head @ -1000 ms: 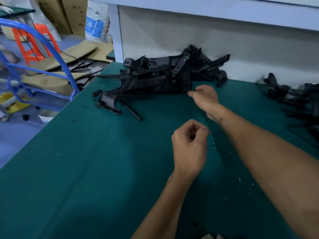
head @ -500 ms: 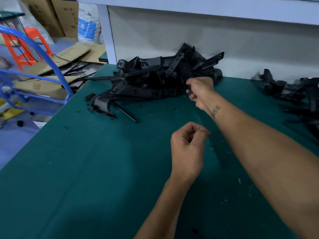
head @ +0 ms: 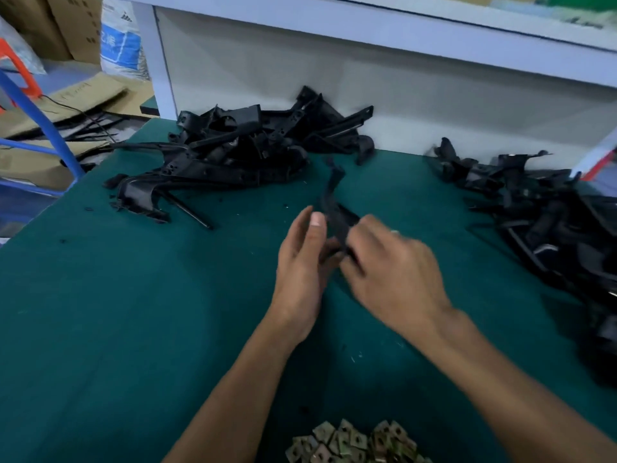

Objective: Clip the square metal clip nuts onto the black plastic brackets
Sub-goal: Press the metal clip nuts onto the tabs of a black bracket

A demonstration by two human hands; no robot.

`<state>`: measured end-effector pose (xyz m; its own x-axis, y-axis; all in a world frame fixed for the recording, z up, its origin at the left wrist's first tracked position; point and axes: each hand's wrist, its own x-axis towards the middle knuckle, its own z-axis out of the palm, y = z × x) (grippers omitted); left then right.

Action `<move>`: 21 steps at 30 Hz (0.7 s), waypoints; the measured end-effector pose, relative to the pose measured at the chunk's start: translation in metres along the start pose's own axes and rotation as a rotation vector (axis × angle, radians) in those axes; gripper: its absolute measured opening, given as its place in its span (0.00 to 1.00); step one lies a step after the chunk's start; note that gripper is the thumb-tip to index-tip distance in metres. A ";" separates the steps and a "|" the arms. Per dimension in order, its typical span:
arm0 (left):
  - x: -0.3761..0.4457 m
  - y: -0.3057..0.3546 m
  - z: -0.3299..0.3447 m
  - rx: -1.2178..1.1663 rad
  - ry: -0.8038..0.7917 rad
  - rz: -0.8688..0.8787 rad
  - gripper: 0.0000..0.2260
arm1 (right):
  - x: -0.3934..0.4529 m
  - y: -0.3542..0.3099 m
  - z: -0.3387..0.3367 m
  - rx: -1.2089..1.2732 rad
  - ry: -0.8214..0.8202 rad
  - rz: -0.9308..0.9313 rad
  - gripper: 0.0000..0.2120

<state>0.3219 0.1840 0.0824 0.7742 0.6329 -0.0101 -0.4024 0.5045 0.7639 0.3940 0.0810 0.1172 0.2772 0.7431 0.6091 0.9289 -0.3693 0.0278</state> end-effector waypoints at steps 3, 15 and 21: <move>0.001 0.001 -0.001 -0.064 0.002 -0.049 0.15 | -0.024 -0.018 -0.004 -0.101 -0.045 -0.241 0.07; -0.004 0.014 -0.020 0.149 -0.396 -0.159 0.10 | -0.116 0.036 -0.036 0.834 -0.019 0.597 0.08; -0.012 0.003 -0.011 0.242 -0.702 -0.357 0.10 | -0.155 0.043 -0.066 1.071 -0.177 0.681 0.06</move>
<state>0.3058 0.1845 0.0774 0.9931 -0.0967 0.0658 -0.0199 0.4142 0.9100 0.3751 -0.0869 0.0765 0.7245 0.6762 0.1335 0.2976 -0.1323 -0.9455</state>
